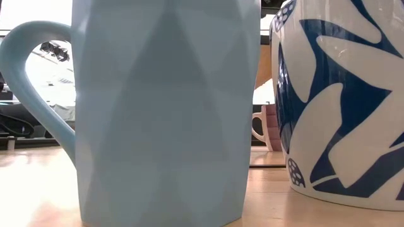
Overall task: Place coffee mugs
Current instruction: Put the dark green patterned mug on the shelf
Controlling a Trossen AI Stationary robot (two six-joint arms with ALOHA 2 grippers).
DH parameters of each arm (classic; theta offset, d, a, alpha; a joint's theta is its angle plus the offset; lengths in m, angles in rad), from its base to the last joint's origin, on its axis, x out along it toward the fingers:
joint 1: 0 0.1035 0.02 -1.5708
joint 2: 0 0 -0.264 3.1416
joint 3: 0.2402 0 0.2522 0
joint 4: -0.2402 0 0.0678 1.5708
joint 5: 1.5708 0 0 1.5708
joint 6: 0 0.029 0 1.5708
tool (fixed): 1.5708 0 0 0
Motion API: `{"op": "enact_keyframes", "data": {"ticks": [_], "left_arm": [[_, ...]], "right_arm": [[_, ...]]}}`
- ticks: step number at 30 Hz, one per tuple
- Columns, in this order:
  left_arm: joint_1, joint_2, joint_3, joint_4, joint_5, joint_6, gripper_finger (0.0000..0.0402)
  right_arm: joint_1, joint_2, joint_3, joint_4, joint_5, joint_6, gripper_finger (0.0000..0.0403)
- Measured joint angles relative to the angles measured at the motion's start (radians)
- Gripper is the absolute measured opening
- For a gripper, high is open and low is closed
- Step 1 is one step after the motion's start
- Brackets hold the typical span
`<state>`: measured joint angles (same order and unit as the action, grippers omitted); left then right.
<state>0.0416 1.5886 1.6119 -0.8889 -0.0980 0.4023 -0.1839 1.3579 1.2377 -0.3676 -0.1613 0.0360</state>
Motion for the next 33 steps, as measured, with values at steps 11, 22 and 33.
{"op": "enact_keyframes", "data": {"ticks": [11,22,33], "left_arm": [[0.000,-0.133,0.000,0.001,-0.053,-0.278,0.0125],[-0.007,-0.167,-0.014,0.236,-0.042,-0.379,0.0125],[-0.007,-0.172,-0.097,0.521,0.018,-0.489,0.0125]], "right_arm": [[-0.016,-0.039,-0.099,0.150,-0.017,0.012,0.0071],[-0.030,-0.174,-0.331,0.436,0.046,0.065,0.0071],[-0.048,-0.268,-0.557,0.697,0.056,0.122,0.0071]]}}
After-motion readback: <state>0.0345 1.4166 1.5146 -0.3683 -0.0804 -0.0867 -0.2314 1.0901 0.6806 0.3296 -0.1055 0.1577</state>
